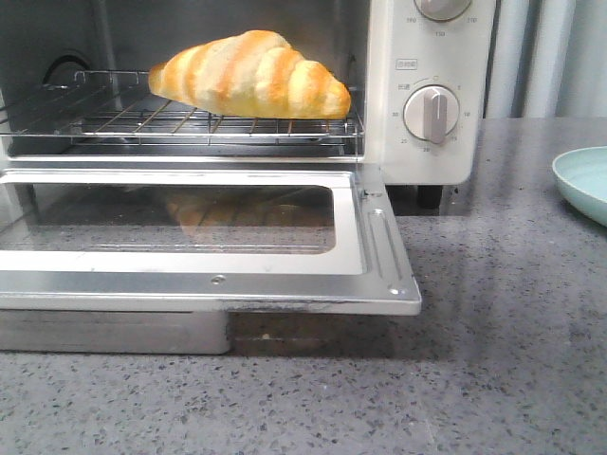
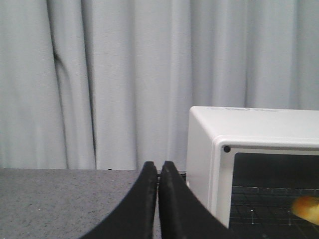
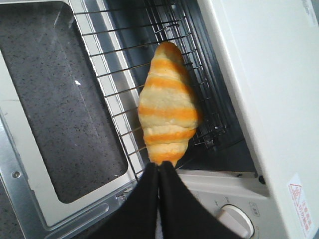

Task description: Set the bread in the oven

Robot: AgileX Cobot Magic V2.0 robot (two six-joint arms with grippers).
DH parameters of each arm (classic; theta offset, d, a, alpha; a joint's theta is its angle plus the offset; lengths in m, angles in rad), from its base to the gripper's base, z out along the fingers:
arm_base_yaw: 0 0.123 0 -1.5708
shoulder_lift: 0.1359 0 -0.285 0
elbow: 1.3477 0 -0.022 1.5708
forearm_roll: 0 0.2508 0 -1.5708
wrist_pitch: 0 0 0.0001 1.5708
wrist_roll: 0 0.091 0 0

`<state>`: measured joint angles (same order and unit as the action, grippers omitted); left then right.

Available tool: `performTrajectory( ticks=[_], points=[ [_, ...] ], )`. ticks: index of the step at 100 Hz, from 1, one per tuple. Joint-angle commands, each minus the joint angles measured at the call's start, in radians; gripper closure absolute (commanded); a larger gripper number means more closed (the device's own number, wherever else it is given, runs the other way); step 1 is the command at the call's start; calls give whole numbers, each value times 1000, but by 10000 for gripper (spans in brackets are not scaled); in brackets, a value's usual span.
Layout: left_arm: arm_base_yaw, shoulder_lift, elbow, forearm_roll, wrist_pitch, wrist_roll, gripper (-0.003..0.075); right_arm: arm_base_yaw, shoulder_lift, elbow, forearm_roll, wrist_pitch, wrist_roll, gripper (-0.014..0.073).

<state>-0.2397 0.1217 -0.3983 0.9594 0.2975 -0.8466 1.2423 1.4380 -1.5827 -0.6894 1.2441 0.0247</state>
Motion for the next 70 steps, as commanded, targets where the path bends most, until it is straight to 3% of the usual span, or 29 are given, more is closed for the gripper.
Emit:
performTrajectory(
  ticks=[1, 22, 48, 70],
  points=[
    [71, 13, 8, 2, -123, -11, 742, -17, -56, -35, -68, 62, 10, 669],
    [168, 13, 67, 2, -177, -11, 741, -133, -125, 15, -195, 61, 20, 669],
    [172, 13, 114, 2, -211, -11, 741, -421, -289, 232, -200, 31, 113, 669],
    [172, 13, 116, 2, -211, -11, 741, -447, -514, 414, -200, -31, 277, 669]
  ],
)
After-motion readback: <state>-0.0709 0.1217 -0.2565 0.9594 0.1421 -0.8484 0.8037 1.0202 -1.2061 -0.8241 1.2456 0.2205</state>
